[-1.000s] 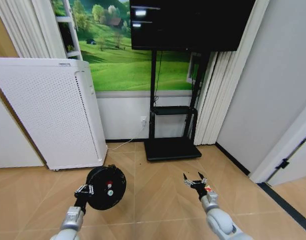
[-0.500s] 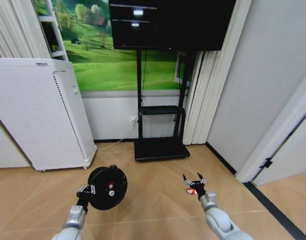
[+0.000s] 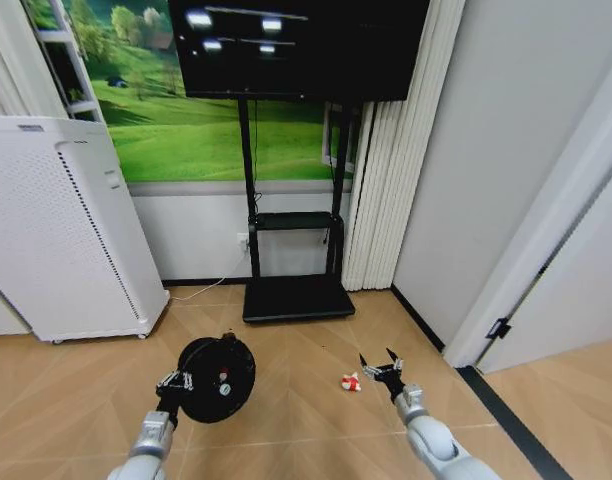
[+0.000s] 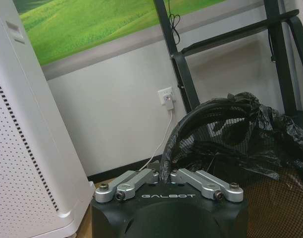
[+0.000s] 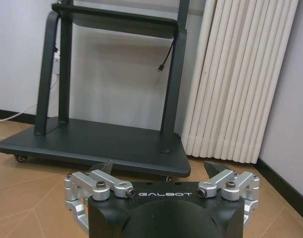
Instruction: Pick up the trash bin and place the garbage on the floor into it.
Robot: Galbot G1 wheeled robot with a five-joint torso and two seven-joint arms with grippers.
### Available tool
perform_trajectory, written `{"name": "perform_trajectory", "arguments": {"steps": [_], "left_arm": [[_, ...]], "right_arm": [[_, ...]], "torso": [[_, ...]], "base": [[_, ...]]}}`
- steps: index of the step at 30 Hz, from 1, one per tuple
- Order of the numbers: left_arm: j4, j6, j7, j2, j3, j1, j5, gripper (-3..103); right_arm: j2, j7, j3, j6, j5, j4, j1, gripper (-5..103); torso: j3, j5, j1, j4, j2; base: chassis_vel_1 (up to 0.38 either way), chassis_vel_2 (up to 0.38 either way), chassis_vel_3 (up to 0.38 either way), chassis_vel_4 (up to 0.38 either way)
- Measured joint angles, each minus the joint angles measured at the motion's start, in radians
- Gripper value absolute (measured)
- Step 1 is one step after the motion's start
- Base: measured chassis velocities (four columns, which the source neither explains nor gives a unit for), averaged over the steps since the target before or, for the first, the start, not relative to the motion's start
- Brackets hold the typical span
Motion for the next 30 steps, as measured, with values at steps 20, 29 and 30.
{"name": "perform_trajectory", "arguments": {"steps": [20, 29, 30], "left_arm": [[0.017, 0.001, 0.0, 0.001, 0.006, -0.004, 0.0, 4], [0.026, 0.023, -0.007, 0.097, -0.044, 0.026, -0.019, 4], [0.026, 0.023, -0.007, 0.097, -0.044, 0.026, -0.019, 4]], "right_arm": [[-0.006, 0.015, -0.066, -0.029, -0.064, -0.078, 0.039, 100], [0.014, 0.093, -0.308, -0.155, 0.001, -0.219, 0.157, 100], [0.014, 0.093, -0.308, -0.155, 0.001, -0.219, 0.157, 100]], "torso": [[0.0, -0.0002, 0.0, 0.0001, 0.0], [0.0, 0.0001, 0.0, 0.0003, 0.0], [0.0, 0.0001, 0.0, 0.0003, 0.0]], "base": [[-0.08, 0.054, 0.053, -0.055], [0.0, 0.0, 0.0, 0.0], [0.0, 0.0, 0.0, 0.0]]}}
